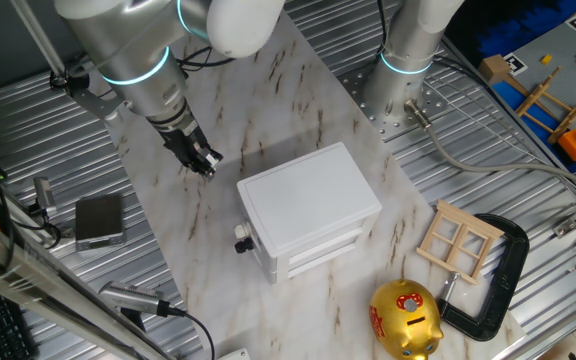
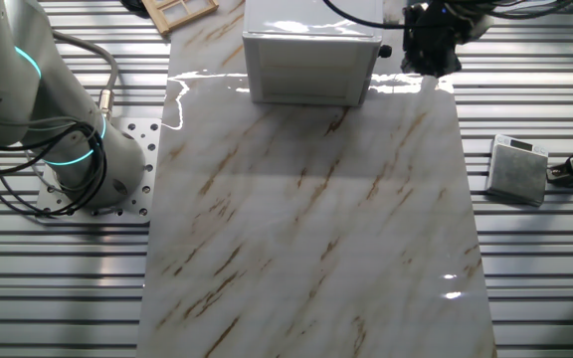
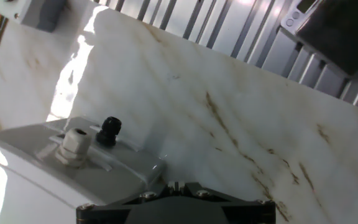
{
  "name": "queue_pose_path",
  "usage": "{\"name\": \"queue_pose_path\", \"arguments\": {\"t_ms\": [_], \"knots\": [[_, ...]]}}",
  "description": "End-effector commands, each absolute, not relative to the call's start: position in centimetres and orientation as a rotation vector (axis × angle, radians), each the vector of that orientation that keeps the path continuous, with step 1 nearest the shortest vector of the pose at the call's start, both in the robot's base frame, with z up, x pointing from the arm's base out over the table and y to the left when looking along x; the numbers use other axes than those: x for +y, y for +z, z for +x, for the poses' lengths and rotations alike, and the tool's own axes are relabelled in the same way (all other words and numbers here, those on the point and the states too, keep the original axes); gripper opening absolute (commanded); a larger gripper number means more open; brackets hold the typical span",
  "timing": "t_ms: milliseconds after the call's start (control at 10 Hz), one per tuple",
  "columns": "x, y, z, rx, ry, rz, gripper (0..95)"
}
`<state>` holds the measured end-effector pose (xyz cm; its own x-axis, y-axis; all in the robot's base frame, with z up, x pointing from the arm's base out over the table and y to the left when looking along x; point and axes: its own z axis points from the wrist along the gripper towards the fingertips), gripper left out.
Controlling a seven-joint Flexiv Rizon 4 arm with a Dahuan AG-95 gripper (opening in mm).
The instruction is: Put things in the drawer
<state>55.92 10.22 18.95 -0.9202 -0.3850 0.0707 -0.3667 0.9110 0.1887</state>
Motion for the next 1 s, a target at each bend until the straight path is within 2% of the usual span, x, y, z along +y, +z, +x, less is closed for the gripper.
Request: {"name": "queue_pose_path", "arguments": {"t_ms": [100, 700, 1000], "knots": [[10.2, 18.9, 55.9, -2.978, -0.258, 0.570, 0.0], [9.9, 19.0, 55.9, -2.974, -0.255, 0.595, 0.0], [6.8, 18.5, 55.7, -2.965, -0.255, 0.642, 0.0]]}}
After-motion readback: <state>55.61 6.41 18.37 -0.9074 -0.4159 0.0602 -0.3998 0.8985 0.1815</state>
